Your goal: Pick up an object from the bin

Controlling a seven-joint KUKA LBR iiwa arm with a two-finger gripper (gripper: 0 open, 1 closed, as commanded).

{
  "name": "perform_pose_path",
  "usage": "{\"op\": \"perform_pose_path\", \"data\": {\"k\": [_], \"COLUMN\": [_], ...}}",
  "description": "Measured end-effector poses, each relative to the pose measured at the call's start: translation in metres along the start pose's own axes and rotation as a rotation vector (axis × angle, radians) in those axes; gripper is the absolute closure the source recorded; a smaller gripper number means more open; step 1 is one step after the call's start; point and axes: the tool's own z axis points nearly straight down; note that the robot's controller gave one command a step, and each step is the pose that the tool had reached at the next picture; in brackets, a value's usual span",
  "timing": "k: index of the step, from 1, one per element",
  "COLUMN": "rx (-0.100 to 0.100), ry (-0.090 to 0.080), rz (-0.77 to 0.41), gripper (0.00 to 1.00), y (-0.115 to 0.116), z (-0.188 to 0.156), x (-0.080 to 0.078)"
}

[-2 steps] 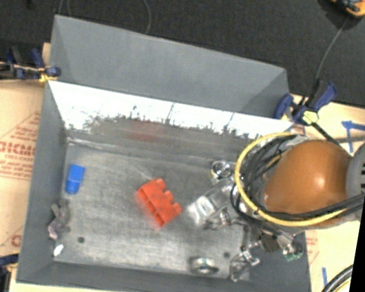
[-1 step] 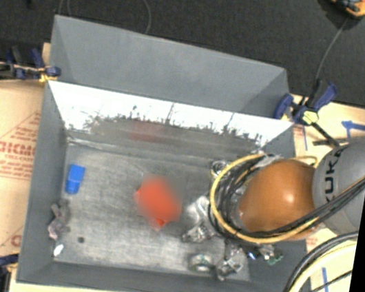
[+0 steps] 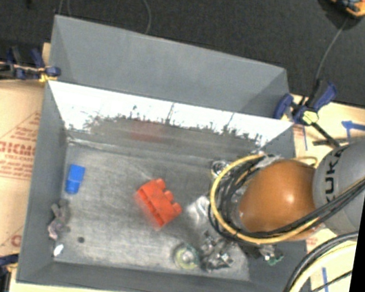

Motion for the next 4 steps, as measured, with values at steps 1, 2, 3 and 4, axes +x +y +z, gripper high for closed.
{"op": "perform_pose_path", "data": {"k": [1, 2, 3, 4], "rx": [0.002, 0.005, 0.005, 0.002], "ry": [-0.003, 0.001, -0.008, 0.001], "rz": [-0.001, -0.271, -0.272, -0.25], "gripper": [0.0, 0.0, 1.0, 1.0], "y": [-0.001, 0.038, 0.039, 0.023], "z": [0.0, 0.005, 0.003, -0.154], "x": [-0.001, -0.042, -0.046, -0.033]}}
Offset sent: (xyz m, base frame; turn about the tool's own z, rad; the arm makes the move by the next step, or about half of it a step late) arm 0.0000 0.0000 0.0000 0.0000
